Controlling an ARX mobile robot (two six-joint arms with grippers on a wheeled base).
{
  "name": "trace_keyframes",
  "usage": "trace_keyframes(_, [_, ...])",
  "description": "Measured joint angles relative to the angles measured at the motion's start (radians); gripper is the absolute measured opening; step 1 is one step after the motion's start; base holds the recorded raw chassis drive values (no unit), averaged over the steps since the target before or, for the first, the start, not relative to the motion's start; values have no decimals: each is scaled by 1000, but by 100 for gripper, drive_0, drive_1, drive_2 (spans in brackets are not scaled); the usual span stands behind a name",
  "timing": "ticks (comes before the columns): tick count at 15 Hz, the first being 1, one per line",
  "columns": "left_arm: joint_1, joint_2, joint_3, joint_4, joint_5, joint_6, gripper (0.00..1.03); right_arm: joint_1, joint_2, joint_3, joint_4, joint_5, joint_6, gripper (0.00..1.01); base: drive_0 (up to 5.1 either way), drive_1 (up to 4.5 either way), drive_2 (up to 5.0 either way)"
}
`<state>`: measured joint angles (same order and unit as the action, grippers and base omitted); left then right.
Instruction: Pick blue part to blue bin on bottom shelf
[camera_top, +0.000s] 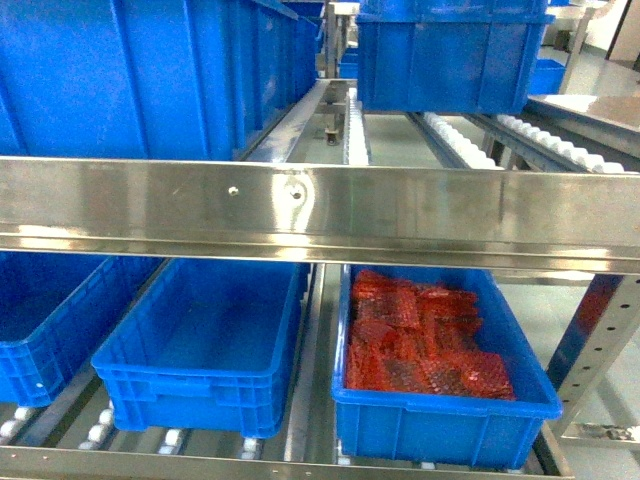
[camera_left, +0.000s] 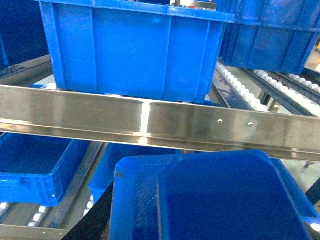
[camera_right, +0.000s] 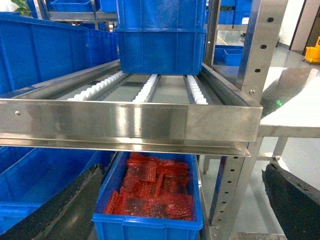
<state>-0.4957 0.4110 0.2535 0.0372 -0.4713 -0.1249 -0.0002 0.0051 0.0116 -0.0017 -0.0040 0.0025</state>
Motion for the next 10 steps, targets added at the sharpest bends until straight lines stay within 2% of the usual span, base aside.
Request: trace_keyframes(10, [1,2,0,1,8,0,43,0,0,0,-3,1,0,98,-504,228,228])
